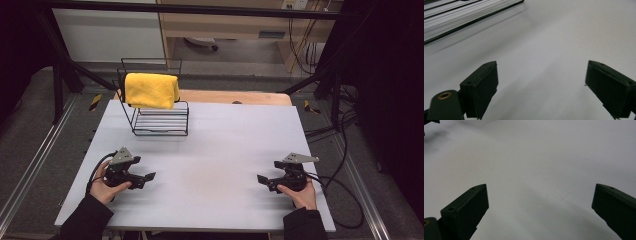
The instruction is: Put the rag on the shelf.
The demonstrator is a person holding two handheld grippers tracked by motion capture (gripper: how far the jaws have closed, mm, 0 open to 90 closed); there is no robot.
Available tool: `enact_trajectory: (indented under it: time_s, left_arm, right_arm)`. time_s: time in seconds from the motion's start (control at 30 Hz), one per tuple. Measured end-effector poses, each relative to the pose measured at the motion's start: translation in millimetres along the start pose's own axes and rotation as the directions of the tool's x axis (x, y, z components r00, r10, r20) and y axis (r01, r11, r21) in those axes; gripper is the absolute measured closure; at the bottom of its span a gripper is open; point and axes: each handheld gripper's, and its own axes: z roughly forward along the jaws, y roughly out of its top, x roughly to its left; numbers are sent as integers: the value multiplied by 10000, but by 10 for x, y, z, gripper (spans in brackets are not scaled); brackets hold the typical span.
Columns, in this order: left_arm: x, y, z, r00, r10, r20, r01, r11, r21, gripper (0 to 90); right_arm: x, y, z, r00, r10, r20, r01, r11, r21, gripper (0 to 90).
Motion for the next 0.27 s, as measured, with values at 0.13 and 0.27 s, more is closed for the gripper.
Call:
enact_trajectory:
  time_s: [0.13, 0.27]
  left_arm:
    - [-2, -15, 6, 10000, -17, 5, 17, 10000, 50, 112]
    - [-8, -28, 2, 10000, 6, 19, -6, 10000, 45, 112]
  right_arm:
    - [9, -11, 4, 10000, -4, 35, 4, 10000, 90, 13]
    - [14, -16, 7, 10000, -34, 71, 34, 9999, 119, 10]
